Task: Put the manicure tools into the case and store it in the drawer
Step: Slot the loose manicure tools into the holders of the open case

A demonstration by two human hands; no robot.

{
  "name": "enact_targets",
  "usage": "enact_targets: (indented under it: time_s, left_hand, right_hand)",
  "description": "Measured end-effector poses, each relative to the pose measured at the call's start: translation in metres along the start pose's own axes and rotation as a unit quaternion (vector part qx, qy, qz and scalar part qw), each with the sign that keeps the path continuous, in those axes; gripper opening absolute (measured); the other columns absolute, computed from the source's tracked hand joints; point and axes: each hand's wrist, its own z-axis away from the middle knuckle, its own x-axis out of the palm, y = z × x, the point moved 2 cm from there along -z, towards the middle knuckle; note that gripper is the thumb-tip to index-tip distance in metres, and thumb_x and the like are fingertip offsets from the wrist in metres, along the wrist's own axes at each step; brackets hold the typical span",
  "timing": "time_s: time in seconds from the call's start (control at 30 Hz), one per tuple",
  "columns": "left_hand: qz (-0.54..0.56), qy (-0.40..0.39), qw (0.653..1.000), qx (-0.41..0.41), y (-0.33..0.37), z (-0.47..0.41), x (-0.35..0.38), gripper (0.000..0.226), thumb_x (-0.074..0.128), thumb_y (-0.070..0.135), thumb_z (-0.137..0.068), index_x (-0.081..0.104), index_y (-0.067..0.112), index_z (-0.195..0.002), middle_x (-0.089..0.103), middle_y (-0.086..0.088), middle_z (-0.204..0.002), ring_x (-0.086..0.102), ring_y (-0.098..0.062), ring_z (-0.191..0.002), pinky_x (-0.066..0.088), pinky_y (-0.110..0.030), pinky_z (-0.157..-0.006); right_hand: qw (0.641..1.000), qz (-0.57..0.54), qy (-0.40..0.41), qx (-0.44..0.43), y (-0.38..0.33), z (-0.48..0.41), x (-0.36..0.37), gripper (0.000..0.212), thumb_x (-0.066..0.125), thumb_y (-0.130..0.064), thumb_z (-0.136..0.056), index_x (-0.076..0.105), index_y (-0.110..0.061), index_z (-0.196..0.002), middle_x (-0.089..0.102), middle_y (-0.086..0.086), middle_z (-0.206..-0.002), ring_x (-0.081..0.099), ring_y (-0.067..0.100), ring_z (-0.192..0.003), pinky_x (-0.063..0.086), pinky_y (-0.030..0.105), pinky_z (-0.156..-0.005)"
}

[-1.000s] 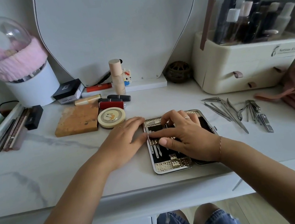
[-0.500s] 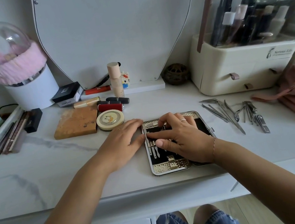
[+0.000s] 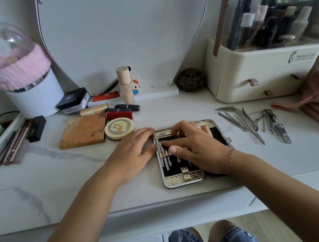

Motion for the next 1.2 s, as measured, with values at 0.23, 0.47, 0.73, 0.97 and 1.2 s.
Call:
enact_targets:
  time_s: [0.23, 0.47, 0.73, 0.97, 1.2]
  left_hand:
    - [-0.001, -0.010, 1.000, -0.018, -0.009, 0.010, -0.005, 0.047, 0.041, 0.037, -0.095, 0.033, 0.026, -0.140, 0.033, 0.007, -0.147, 0.026, -0.007, -0.136, 0.018, -0.025, -0.112]
    - [0.011, -0.021, 1.000, -0.008, 0.001, -0.001, 0.000, 0.048, 0.038, 0.039, -0.095, 0.031, 0.029, -0.141, 0.030, 0.013, -0.148, 0.022, -0.002, -0.136, 0.017, -0.021, -0.108]
    - [0.012, -0.016, 1.000, -0.006, 0.000, 0.001, 0.000, 0.048, 0.038, 0.039, -0.094, 0.031, 0.029, -0.141, 0.031, 0.012, -0.147, 0.023, -0.003, -0.135, 0.017, -0.022, -0.109]
    - [0.016, -0.015, 1.000, -0.001, -0.001, 0.001, 0.000, 0.048, 0.039, 0.038, -0.094, 0.032, 0.028, -0.141, 0.032, 0.012, -0.147, 0.025, -0.003, -0.135, 0.018, -0.024, -0.110]
    - [0.011, -0.018, 1.000, -0.005, -0.004, -0.001, 0.001, 0.048, 0.039, 0.039, -0.094, 0.032, 0.027, -0.141, 0.032, 0.011, -0.147, 0.026, -0.006, -0.135, 0.020, -0.024, -0.110]
  right_hand:
    - [0.985, -0.145, 0.093, 0.025, 0.004, 0.000, -0.014, 0.048, 0.036, -0.057, -0.088, 0.058, -0.033, -0.123, 0.049, -0.010, -0.111, 0.052, 0.007, -0.102, 0.039, 0.026, -0.092]
    - [0.929, -0.003, 0.179, 0.323, 0.101, 0.026, -0.074, 0.012, 0.071, -0.023, -0.077, 0.073, -0.015, -0.085, 0.072, 0.008, -0.080, 0.061, 0.017, -0.073, 0.045, 0.025, -0.071]
    - [0.931, 0.049, 0.085, 0.353, 0.110, 0.009, -0.069, 0.008, 0.068, -0.023, -0.078, 0.069, -0.017, -0.073, 0.057, -0.001, -0.057, 0.059, 0.023, -0.073, 0.041, 0.026, -0.064]
    - [0.938, 0.016, 0.082, 0.337, 0.108, 0.011, -0.072, 0.021, 0.062, -0.018, -0.083, 0.070, -0.003, -0.069, 0.061, 0.011, -0.052, 0.053, 0.020, -0.056, 0.041, 0.022, -0.054]
    - [0.925, -0.295, 0.097, 0.220, 0.072, -0.006, -0.071, 0.030, 0.066, -0.003, -0.081, 0.058, -0.010, -0.109, 0.067, 0.002, -0.062, 0.061, 0.006, -0.048, 0.051, 0.020, -0.054]
